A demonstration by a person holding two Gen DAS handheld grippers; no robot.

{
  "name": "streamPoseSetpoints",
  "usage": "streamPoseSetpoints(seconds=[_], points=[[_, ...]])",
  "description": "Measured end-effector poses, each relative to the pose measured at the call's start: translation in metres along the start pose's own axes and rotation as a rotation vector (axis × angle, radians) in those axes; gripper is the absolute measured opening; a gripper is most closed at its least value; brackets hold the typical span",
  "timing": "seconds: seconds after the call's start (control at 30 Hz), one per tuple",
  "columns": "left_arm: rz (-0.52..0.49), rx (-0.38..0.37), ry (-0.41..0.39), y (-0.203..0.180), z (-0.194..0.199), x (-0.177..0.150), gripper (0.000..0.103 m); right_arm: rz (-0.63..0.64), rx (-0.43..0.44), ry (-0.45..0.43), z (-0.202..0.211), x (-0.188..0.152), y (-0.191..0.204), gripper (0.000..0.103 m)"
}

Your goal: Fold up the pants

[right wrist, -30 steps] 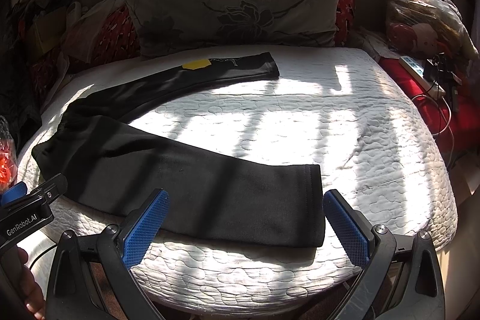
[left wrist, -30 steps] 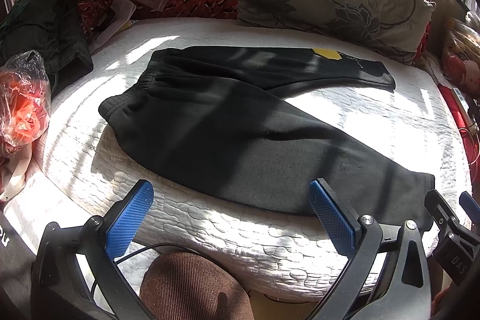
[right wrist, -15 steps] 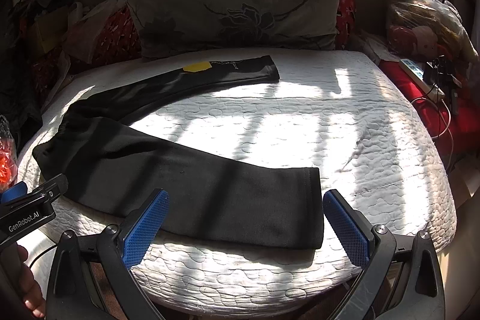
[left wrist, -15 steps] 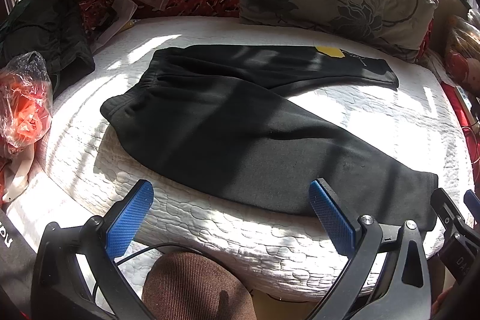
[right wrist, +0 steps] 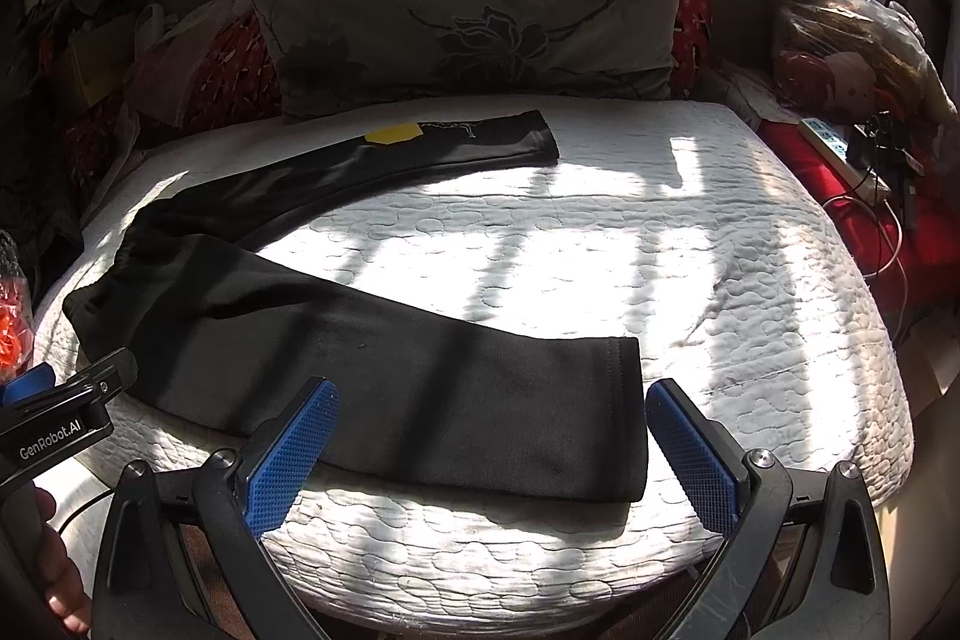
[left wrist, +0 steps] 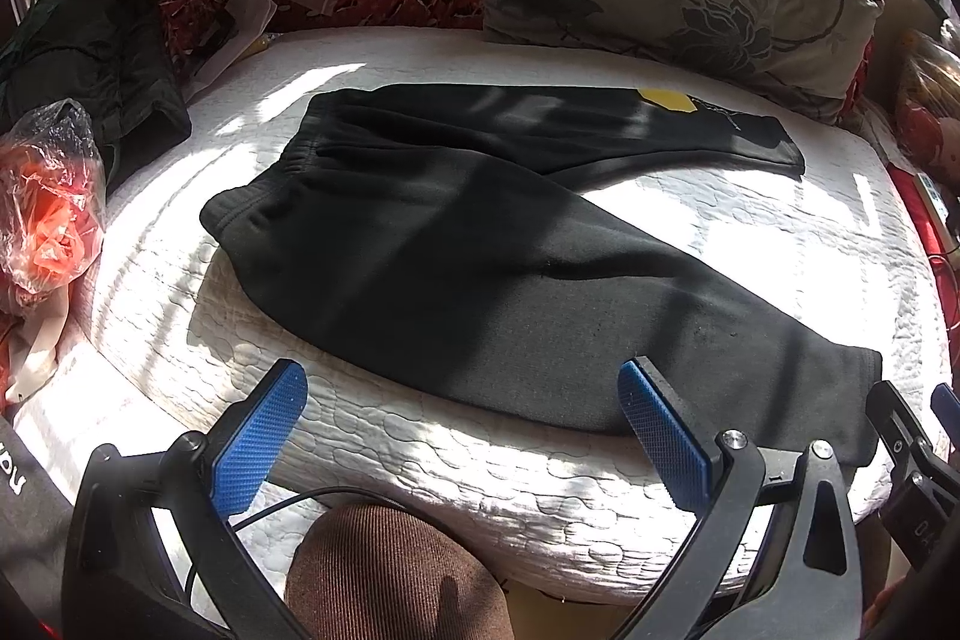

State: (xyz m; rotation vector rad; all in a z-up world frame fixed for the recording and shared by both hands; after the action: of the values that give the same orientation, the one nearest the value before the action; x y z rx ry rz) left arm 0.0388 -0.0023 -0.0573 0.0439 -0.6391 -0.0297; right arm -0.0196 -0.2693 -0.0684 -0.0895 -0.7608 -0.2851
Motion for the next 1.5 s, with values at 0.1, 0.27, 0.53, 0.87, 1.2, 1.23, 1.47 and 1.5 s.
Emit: streamPoseSetpoints(seconds=[0.1,0.27,0.53,0.87,1.2,1.23,1.47,1.5], points=[[0.0,0.005,0.005,0.001,-0.002,0.0,0.103,0.001,-0.002,0.0,0.0,0.0,-0.001,0.103],[0.006,0.005,0.014,0.003,-0.005,0.001,0.103,-0.005,-0.004,0.008,-0.004,-0.001,-0.002,0.103],[0.001,0.012,0.011,0.003,-0.008,0.007,0.103,0.007,-0.009,0.012,-0.007,-0.001,-0.002,0.103],[-0.022,0.033,0.048,0.024,-0.032,0.045,0.103,0.018,-0.018,0.034,-0.023,0.026,-0.013,0.103],[0.004,0.052,0.173,0.11,-0.1,0.164,0.103,0.045,-0.023,0.068,-0.095,0.144,-0.055,0.103],[0.003,0.046,0.192,0.115,-0.111,0.171,0.103,0.058,-0.029,0.082,-0.109,0.156,-0.056,0.103],[0.133,-0.052,0.367,0.145,-0.187,0.198,0.103,0.027,-0.013,0.199,-0.209,0.207,-0.059,0.101],[0.16,-0.074,0.396,0.147,-0.197,0.198,0.103,0.006,-0.002,0.22,-0.222,0.211,-0.059,0.101]])
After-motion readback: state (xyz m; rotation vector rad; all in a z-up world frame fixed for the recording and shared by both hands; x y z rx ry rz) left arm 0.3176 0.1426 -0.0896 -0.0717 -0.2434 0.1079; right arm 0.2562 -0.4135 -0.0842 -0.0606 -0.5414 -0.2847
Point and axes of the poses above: each gripper's, at about its wrist camera, not at the fingertips, and z roughly against the way its jaws point, y to its left, x to its top, the point moved 5 cm from there along -z, roughly the way its jaws point
